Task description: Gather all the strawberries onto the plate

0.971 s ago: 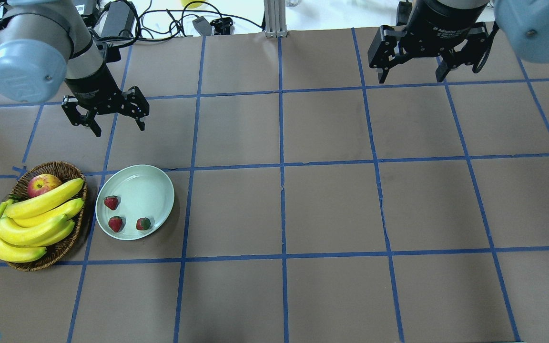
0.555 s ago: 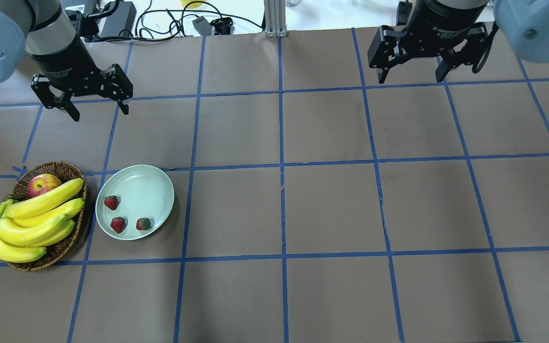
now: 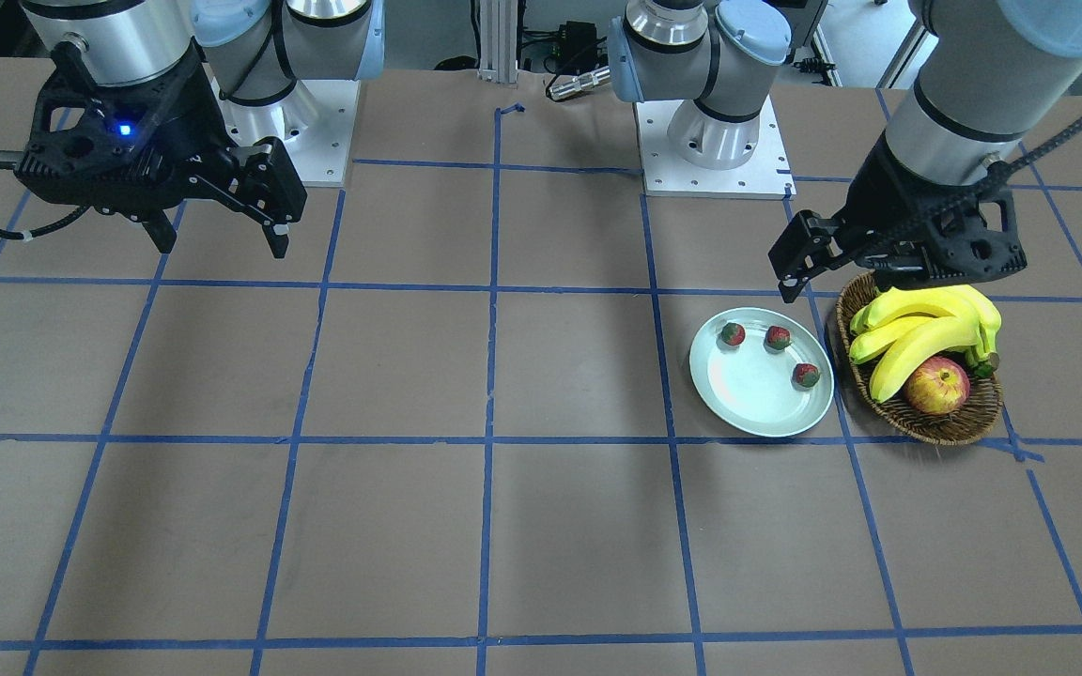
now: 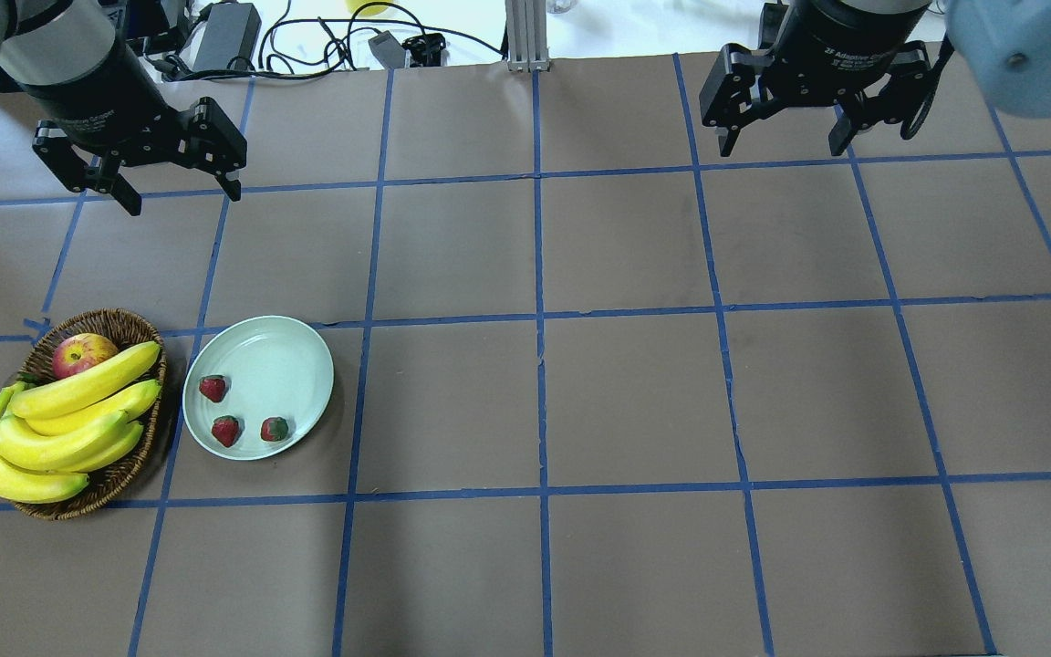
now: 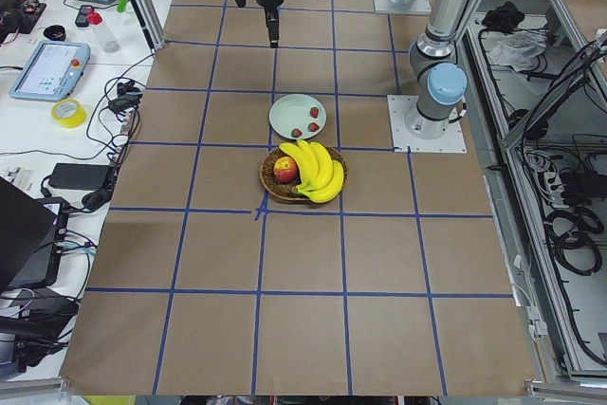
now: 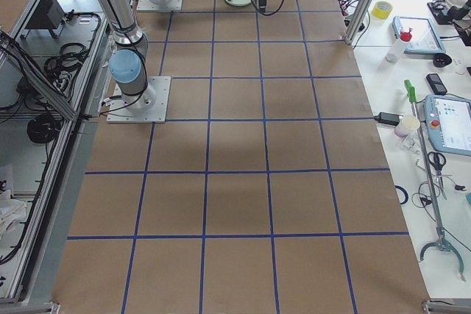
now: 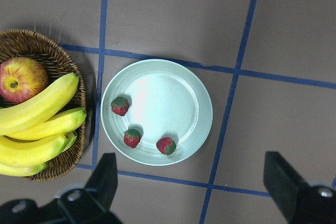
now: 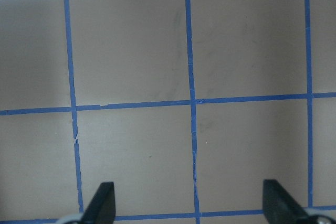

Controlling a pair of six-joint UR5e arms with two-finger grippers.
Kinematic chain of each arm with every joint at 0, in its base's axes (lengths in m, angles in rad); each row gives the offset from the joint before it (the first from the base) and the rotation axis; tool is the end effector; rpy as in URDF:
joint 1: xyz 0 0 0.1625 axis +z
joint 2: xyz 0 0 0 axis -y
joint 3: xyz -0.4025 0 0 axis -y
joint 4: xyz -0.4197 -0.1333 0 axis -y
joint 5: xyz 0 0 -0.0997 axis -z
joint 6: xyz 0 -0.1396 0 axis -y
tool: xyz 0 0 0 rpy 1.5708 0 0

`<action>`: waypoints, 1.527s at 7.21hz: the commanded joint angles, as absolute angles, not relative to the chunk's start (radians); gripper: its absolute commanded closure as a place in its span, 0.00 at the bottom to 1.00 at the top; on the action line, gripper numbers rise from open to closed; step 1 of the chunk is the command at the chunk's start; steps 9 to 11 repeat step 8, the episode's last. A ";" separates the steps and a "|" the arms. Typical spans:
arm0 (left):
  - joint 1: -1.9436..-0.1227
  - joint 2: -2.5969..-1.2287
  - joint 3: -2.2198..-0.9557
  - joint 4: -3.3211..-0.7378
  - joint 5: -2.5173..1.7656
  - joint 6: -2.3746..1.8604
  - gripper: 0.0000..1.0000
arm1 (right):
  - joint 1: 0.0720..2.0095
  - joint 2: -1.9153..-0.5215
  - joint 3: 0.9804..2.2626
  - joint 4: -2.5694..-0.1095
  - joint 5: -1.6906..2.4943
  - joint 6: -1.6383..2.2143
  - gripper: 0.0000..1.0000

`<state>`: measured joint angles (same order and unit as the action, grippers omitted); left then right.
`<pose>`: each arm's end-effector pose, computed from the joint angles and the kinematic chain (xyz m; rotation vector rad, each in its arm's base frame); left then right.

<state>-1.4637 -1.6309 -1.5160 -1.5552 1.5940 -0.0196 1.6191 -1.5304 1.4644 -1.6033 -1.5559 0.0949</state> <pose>-0.0711 -0.5558 0.4235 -0.1976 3.1117 -0.0144 0.1617 -0.5408 0.4632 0.0714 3.1152 -0.1515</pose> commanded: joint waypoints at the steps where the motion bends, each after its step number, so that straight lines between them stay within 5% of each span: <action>1: -1.538 -1.611 -1.508 -1.551 1.586 -0.009 0.00 | 1.621 -1.528 1.463 -1.603 -1.529 0.106 0.00; 11: -1.545 -1.600 -1.511 -1.549 1.580 -0.009 0.00 | 1.621 -1.531 1.465 -1.601 -1.537 0.109 0.00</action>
